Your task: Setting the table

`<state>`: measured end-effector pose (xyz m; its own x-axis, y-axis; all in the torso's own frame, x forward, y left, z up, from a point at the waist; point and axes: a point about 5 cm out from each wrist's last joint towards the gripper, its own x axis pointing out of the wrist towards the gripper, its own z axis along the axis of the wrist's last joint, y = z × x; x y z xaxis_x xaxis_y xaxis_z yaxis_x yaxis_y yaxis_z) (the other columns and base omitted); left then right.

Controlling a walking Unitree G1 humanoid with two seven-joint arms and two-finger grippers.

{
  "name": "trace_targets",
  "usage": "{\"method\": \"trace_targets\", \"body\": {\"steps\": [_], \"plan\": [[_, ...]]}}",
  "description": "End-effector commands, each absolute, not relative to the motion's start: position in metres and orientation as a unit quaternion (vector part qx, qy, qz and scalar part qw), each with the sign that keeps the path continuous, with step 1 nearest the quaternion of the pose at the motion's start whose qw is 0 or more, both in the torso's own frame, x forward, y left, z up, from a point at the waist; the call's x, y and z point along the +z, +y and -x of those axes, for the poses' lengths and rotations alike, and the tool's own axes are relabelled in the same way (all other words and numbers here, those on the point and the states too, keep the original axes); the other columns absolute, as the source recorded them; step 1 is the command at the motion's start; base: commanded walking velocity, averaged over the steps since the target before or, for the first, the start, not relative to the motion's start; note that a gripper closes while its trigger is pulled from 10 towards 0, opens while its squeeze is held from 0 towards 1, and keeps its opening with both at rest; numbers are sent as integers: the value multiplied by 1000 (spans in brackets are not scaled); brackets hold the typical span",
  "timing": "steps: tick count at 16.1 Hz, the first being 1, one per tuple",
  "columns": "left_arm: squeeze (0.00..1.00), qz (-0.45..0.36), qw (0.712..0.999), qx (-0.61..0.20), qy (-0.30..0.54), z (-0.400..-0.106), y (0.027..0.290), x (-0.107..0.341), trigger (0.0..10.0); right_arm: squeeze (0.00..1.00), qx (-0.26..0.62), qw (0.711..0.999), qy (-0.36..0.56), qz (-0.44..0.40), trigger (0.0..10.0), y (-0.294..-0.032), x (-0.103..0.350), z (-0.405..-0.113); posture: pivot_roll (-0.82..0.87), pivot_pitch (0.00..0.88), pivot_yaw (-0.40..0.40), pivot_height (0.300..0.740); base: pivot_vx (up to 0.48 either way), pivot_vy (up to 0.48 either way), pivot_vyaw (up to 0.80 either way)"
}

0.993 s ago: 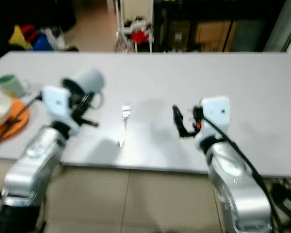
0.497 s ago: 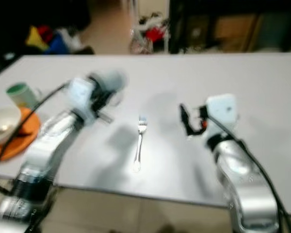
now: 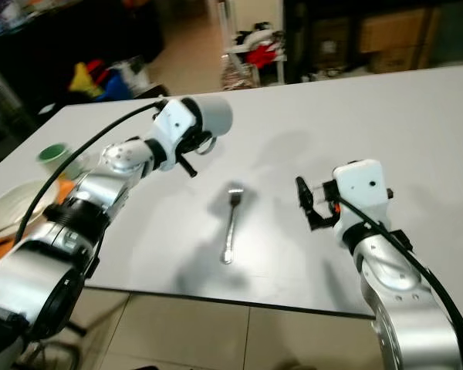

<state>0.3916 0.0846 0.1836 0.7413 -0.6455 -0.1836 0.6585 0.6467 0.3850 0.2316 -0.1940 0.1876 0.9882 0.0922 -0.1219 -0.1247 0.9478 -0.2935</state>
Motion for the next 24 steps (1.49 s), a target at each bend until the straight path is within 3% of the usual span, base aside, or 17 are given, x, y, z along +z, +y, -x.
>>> {"method": "trace_targets", "body": {"steps": [1,4,6,9,11,12,13,16,18,24], "plan": [[0,-231,905,-356,20,-393,91,183,10000,0,69,985,49,151,10000,-188,190,-230,-209,0,266,740,0,0,0],[0,-299,867,-397,46,-397,76,185,10000,0,71,982,69,162,10000,-190,188,-221,-225,0,256,740,0,0,0],[0,-369,844,-382,67,-401,80,186,10000,0,90,977,79,174,10000,-188,187,-218,-228,0,259,740,0,0,0],[0,-379,845,-369,82,-404,91,190,10000,0,116,973,95,178,10000,-183,184,-212,-215,0,267,740,0,0,0],[0,-429,816,-371,107,-403,100,181,10000,0,144,965,116,185,10000,-177,178,-207,-211,0,272,740,0,0,0],[0,-425,825,-358,101,-404,101,183,10000,0,146,965,115,186,10000,-177,178,-207,-213,0,271,740,0,0,0],[0,-355,873,-326,80,-408,102,194,10000,0,129,968,106,186,10000,-180,182,-208,-214,0,254,740,0,0,0],[0,-169,930,-326,23,-407,100,200,10000,0,75,984,73,144,10000,-186,189,-210,-199,0,215,740,0,0,0],[0,-109,938,-328,-13,-400,102,191,10000,0,63,990,64,107,10000,-181,188,-209,-189,0,191,740,0,0,0],[0,-37,970,-228,-71,-319,125,161,10000,0,58,995,72,40,10000,-172,175,-210,-121,0,134,740,0,0,-267]]}}
